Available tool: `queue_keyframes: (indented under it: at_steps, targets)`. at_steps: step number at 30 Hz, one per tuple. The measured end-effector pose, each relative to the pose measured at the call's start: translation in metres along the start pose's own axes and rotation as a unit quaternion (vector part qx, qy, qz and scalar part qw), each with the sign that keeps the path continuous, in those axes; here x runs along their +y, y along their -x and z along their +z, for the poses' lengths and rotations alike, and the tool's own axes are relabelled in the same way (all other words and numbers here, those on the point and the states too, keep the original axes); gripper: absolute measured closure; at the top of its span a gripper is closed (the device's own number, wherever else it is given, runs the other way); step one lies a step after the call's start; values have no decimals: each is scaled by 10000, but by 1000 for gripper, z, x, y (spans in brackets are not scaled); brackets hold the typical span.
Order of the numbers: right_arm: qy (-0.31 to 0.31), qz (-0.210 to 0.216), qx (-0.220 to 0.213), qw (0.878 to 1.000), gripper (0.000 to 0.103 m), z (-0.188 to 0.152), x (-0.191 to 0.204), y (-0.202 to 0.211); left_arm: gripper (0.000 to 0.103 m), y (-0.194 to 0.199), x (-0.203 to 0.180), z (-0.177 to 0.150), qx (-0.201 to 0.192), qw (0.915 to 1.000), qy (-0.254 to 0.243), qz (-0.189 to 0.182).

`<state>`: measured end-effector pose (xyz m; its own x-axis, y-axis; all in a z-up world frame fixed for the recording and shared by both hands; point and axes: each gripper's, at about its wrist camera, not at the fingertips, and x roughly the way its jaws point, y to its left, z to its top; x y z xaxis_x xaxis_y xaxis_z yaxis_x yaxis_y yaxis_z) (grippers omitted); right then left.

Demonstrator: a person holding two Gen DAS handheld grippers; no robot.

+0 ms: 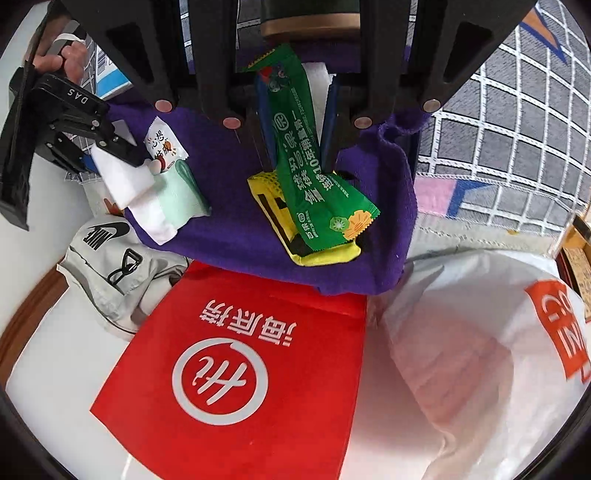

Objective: Organize soft objects
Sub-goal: 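Open the left gripper over the towel while the right releases the sponge there, then move both tools back to the pile while the right gripper grasps a thin black strap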

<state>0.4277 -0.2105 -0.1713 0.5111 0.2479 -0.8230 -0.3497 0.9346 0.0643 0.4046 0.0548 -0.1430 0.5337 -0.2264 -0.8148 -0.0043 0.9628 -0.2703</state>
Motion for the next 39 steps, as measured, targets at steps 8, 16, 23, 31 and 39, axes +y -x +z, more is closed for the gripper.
queue_keyframes:
  at_steps: [8, 16, 23, 31, 39]
  targets:
    - [-14, 109, 273, 9996, 52, -3, -2, -19, 78, -18, 5, -2, 118, 9999, 35, -70]
    - [51, 57, 236, 9997, 27, -4, -2, -21, 71, -24, 10, 0, 160, 9997, 107, -148]
    - [45, -51, 63, 10000, 19, -4, -4, -10, 47, -22, 14, 1, 201, 9996, 177, 76]
    - [-27, -67, -347, 9994, 19, 1, 3, 27, 47, 10, 19, -6, 175, 9992, 156, 335]
    - [34, 203, -721, 9972, 19, -21, 34, 78, 47, 60, 22, -32, -181, 9989, 121, 411]
